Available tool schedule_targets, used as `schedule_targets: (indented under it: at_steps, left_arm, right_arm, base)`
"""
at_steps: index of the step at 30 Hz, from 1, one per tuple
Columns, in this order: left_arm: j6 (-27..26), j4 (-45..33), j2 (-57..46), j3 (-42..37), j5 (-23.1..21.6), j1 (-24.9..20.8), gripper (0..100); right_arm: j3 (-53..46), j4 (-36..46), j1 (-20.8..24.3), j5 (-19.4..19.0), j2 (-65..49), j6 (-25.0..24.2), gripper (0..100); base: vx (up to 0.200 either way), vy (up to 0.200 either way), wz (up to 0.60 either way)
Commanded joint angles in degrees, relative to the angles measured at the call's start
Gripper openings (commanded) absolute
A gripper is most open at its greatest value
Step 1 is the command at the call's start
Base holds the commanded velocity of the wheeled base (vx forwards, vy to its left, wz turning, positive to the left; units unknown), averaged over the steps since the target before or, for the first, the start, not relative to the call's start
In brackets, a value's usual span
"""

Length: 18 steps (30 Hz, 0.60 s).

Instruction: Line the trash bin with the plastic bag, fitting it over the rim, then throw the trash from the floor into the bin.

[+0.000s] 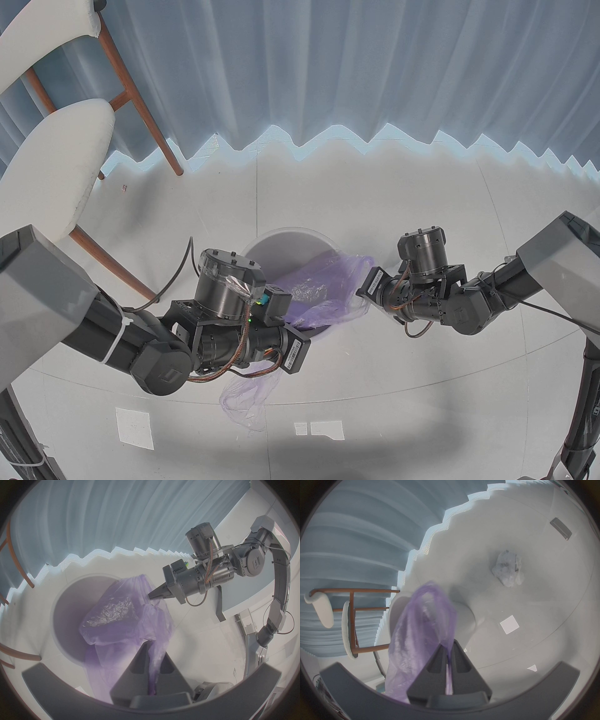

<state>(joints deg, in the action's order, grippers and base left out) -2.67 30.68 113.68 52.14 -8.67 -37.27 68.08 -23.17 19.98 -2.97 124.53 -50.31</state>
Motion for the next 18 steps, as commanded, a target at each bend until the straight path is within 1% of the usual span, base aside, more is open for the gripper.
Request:
schedule_targets:
  at_steps: [1,5,9,10,13,18]
  left_arm:
    - [0.21,0.08,-0.30,-0.11,0.05,-0.70,0]
    - [1.53,0.17,0.14,0.33,0.05,-1.32,0]
    - [1.62,0.17,-0.12,0.24,0.23,-1.32,0]
    - [1.62,0.17,-0.39,0.07,0.93,-0.79,0]
    - [1.88,0.08,-1.35,-0.02,1.81,-0.53,0]
    - [2.23,0.25,-2.50,-1.07,1.72,0.35,0]
  right_arm:
    - [0.47,-0.29,1.03,0.25,-0.60,0.39,0]
    - [2.67,-0.82,1.03,0.25,-1.13,0.83,0]
    - [3.72,-0.64,1.03,0.16,-2.01,2.50,0]
    - [4.51,-0.82,1.11,0.16,-2.01,3.99,0]
    - [5.30,-0.91,1.99,0.16,-2.10,5.40,0]
    - [8.03,-0.91,2.87,0.16,-2.10,7.42,0]
  base:
    - [0.000,0.000,0.00]
    - [0.000,0.000,0.00]
    - [0.000,0.000,0.00]
    - [0.000,0.000,0.00]
    - [0.000,0.000,0.00]
    - [0.000,0.000,0.00]
